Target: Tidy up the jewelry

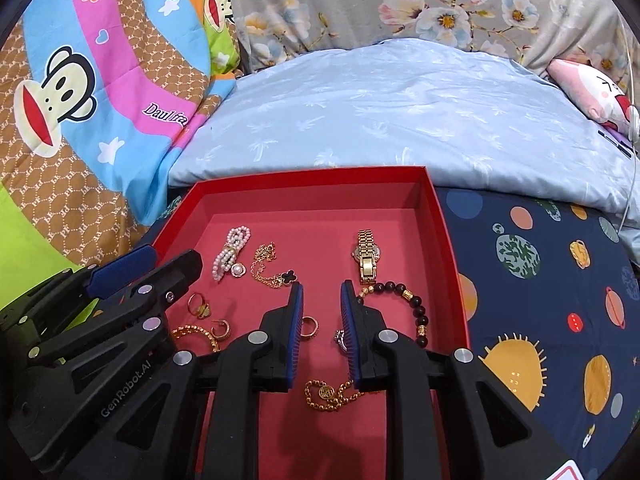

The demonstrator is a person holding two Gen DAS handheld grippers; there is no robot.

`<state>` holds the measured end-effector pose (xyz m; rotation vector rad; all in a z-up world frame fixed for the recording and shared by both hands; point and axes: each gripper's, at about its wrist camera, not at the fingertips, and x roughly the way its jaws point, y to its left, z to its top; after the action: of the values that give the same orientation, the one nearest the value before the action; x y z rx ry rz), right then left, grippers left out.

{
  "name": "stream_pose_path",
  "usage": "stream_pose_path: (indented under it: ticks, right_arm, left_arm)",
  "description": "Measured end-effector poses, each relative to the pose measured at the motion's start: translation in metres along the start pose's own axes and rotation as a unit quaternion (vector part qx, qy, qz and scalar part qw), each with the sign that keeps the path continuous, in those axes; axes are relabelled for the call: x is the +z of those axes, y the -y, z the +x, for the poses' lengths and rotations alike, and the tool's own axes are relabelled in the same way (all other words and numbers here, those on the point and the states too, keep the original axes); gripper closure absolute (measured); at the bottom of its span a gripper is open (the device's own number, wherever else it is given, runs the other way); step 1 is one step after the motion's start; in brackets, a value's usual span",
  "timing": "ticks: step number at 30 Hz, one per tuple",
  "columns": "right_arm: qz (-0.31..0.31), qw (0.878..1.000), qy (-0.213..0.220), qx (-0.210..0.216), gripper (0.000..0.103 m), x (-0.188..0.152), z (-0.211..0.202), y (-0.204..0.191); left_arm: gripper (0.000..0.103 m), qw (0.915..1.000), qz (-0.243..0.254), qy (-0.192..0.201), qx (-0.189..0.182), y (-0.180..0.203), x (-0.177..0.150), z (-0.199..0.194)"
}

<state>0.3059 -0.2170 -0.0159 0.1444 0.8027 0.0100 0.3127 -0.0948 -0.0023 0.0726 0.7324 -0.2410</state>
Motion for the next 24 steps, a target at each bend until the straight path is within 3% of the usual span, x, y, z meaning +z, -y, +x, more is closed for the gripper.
stream_pose_path:
  ticks: [7, 17, 19, 20, 24]
  right_arm:
    - [-0.003, 1.000, 0.012, -0.017, 0.077, -0.004, -0.018, -0.002]
    - [-0.008, 0.997, 0.040, -0.070, 0.056, -0.030, -0.065, -0.008]
    - [-0.006, 0.996, 0.044, -0.079, 0.054, -0.036, -0.073, -0.008]
    - [-0.005, 0.996, 0.045, -0.081, 0.053, -0.040, -0.077, -0.007]
    - [0.009, 0.995, 0.046, -0.083, 0.040, -0.055, -0.088, -0.001]
  left_arm:
    - [0.065, 0.9999, 0.006, 0.007, 0.005, 0.005, -0.002, -0.016]
    - [0.065, 0.9990, 0.019, 0.023, 0.032, 0.011, -0.024, -0.058]
    - [0.058, 0.9987, 0.014, 0.025, 0.042, 0.010, -0.030, -0.065]
    - [0.050, 0.9985, 0.012, 0.026, 0.047, 0.009, -0.033, -0.067]
    - [0.035, 0.9975, -0.002, 0.028, 0.066, 0.003, -0.048, -0.077]
